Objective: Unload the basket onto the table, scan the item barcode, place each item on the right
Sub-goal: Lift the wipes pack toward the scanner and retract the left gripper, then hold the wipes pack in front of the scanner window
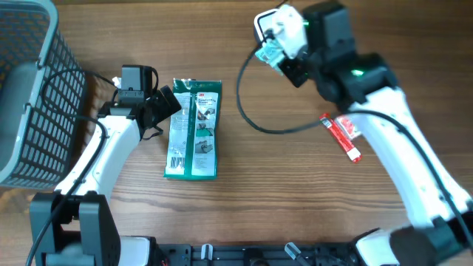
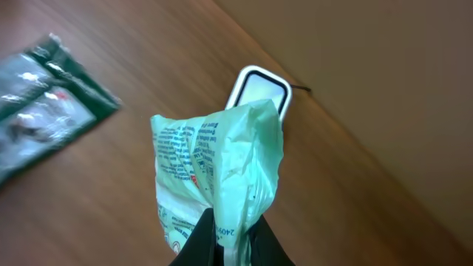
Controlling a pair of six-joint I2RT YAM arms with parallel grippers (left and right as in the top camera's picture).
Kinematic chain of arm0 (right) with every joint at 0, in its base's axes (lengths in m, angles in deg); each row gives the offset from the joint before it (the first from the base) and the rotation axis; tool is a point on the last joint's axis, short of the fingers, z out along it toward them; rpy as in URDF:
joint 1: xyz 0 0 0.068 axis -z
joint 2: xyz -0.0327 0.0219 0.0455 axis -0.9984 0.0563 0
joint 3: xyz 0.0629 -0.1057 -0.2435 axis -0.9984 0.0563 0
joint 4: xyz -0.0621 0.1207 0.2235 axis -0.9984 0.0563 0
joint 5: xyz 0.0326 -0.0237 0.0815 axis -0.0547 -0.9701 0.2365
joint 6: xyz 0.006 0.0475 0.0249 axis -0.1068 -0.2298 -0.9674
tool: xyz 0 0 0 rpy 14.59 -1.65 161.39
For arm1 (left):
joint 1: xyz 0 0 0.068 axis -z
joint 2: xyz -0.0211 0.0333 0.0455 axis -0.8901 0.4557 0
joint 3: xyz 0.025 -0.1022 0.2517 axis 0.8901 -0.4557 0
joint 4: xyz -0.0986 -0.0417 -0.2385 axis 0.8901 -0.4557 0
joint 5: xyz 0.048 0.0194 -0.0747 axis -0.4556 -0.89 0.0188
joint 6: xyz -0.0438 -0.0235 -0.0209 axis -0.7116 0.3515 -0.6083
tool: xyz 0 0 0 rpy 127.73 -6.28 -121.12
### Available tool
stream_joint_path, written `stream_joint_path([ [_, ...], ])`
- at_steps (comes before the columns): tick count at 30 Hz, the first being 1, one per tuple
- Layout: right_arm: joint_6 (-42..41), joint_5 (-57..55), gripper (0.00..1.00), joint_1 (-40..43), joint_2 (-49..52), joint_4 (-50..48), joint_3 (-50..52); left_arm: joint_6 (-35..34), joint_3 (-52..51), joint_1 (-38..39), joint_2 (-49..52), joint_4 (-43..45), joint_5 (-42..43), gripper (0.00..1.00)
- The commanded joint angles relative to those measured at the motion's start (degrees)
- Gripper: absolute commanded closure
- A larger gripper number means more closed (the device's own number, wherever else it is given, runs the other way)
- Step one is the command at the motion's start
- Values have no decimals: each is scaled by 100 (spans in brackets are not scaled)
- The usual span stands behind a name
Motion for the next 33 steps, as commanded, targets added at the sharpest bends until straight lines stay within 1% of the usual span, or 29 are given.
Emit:
stream_joint_path([
  [1, 490, -1460, 96, -232, 667, -719, -74, 85, 70, -15, -48, 13, -111, 0],
  [2, 490, -1932, 96, -256, 914, -1126, -74, 85, 70, -15, -48, 13, -111, 0],
  [4, 479, -2476, 96, -256, 1237, -1784, -74, 85, 70, -15, -48, 13, -111, 0],
  [7, 496, -2826, 96, -256, 1565, -2433, -74, 85, 70, -15, -48, 13, -111, 0],
  [11, 807, -3180, 96, -256, 2076, -3316, -72, 85, 68, -15, -48, 13, -111, 0],
  [17, 1010, -3257, 96, -254, 2636, -4089, -70, 85, 70, -15, -48, 13, -111, 0],
  [21, 1263, -3591, 95, -245, 2931, -4513, -70, 85, 68, -15, -48, 13, -111, 0],
  [24, 1392, -3526, 96, -251, 3058, -4579, -70, 85, 70, -15, -48, 13, -111, 0],
  [29, 1366, -3399, 96, -260, 3071, -4328, -52, 85, 70, -15, -48, 13, -111, 0],
  [31, 1342, -3130, 96, -269, 3071, -4162, -24, 85, 70, -15, -48, 13, -111, 0],
  [33, 1202, -2719, 96, -310, 3071, -3779, -24, 85, 70, -15, -48, 13, -111, 0],
])
